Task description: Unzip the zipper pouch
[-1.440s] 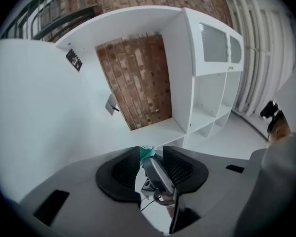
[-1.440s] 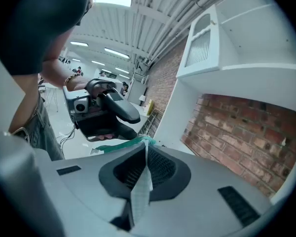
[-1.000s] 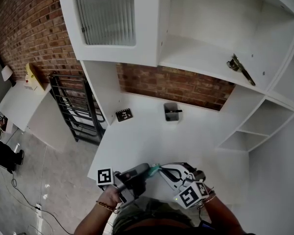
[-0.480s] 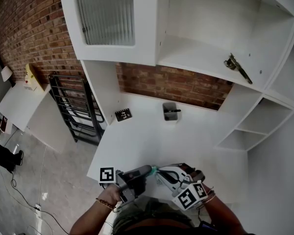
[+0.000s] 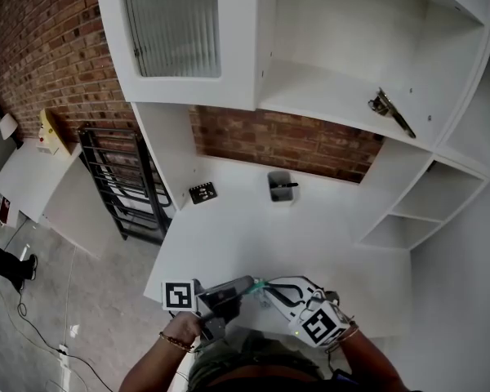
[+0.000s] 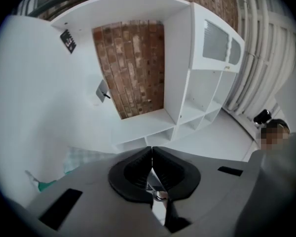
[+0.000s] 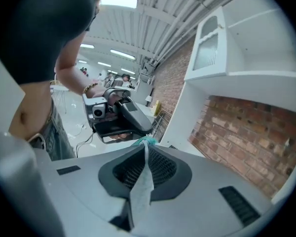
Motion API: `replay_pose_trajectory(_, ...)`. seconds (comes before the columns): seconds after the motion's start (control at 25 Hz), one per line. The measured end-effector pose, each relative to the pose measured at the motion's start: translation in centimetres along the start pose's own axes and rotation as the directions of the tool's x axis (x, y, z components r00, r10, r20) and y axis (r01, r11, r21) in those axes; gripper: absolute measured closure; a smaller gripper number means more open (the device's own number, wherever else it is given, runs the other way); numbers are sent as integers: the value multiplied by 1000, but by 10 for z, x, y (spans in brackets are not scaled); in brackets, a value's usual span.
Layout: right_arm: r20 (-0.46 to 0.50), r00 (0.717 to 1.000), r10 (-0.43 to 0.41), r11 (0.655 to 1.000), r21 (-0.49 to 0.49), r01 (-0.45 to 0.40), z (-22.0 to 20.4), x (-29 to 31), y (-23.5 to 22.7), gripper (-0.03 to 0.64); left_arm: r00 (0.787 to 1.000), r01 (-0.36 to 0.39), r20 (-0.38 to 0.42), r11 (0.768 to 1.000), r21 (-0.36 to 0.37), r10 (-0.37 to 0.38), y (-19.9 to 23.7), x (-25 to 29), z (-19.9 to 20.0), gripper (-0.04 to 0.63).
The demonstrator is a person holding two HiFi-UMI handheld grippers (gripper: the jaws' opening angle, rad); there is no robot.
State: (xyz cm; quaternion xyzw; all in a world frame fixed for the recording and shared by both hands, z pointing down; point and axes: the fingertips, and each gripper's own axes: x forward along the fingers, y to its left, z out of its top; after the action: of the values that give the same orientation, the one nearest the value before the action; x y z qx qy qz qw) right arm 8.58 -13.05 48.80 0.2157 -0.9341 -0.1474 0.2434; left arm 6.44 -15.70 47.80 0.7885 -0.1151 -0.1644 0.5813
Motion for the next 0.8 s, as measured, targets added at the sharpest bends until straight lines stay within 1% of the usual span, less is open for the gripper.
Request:
replay_pose_trajectory(0.12,10,1000,13,996,92,-14,-2,-2,-3,579,998,-15,-55,995,94,20,-3,1,-1,590)
replay_pose_trajectory(0.2,36,999,19,989,145,-24,-1,-4,-4,538,994,-30,-100,984,177,49,-3,2,-2,591)
replay_pose_trajectory(0.24,59,998,25,983,183,-35,0,-5,-5,515,989,-39,-127,972,231,70,-2,3,-3,591)
replay_pose_trajectory(0.32,104,993,52,960,267,-78,4,-6,-7,466,976,-53,-184,940,337,121,-2,4,-7,591)
replay_pose_trajectory(0.4,130,988,84,937,328,-123,7,-4,-6,457,963,-69,-213,914,400,166,-1,4,-9,591)
replay_pose_trajectory(0.48,126,985,116,929,336,-152,6,1,0,453,960,-72,-218,903,424,179,0,4,-9,591)
replay_pose_trajectory(0.56,109,985,133,930,331,-162,2,6,6,453,962,-61,-219,907,417,166,-1,6,-9,591)
replay_pose_trajectory(0.68,93,988,123,924,352,-149,-2,11,5,459,960,-51,-233,914,403,156,-2,7,-12,591)
replay_pose_trajectory(0.72,92,988,124,924,352,-149,-2,12,4,470,958,-54,-238,913,405,163,-1,7,-12,591)
replay_pose_trajectory(0.8,86,988,125,932,330,-147,-1,14,5,530,954,-67,-241,910,408,178,1,7,-12,591)
